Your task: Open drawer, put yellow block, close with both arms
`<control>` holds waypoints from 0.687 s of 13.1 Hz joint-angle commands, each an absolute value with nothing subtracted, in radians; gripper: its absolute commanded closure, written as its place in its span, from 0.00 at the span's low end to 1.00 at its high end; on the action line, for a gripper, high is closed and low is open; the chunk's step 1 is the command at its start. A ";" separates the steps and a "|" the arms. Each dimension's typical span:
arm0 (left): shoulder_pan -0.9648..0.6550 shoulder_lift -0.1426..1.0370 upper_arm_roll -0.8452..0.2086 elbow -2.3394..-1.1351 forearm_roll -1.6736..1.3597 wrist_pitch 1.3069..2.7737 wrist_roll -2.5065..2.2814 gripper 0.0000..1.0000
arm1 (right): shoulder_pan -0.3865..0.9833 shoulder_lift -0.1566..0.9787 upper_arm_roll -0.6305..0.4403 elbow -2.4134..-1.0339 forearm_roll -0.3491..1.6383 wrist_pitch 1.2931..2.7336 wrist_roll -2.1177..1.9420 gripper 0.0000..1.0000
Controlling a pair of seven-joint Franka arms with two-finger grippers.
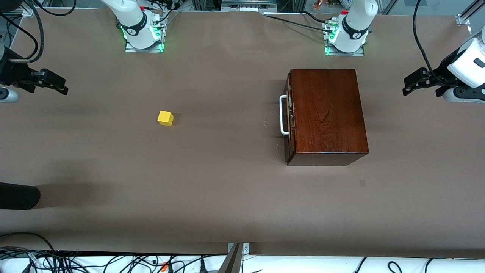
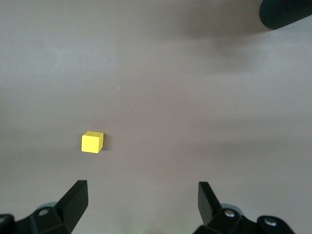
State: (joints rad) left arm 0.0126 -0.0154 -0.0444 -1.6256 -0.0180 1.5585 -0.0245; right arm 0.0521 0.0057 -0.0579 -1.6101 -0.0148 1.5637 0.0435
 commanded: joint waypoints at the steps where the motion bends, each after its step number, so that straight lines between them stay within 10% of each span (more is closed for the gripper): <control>1: 0.009 -0.009 -0.046 -1.606 0.008 1.542 -0.017 0.00 | 0.044 -0.003 -0.055 -1.612 -0.003 1.568 0.043 0.00; 9: 0.006 0.024 -0.048 -1.592 -0.008 1.410 -0.014 0.00 | 0.044 -0.002 -0.055 -1.612 -0.003 1.568 0.043 0.00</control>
State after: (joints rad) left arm 0.0123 -0.0014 -0.0450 -1.6255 -0.0180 1.4618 -0.0245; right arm 0.0521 0.0058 -0.0579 -1.6101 -0.0147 1.5637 0.0435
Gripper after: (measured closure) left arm 0.000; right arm 0.000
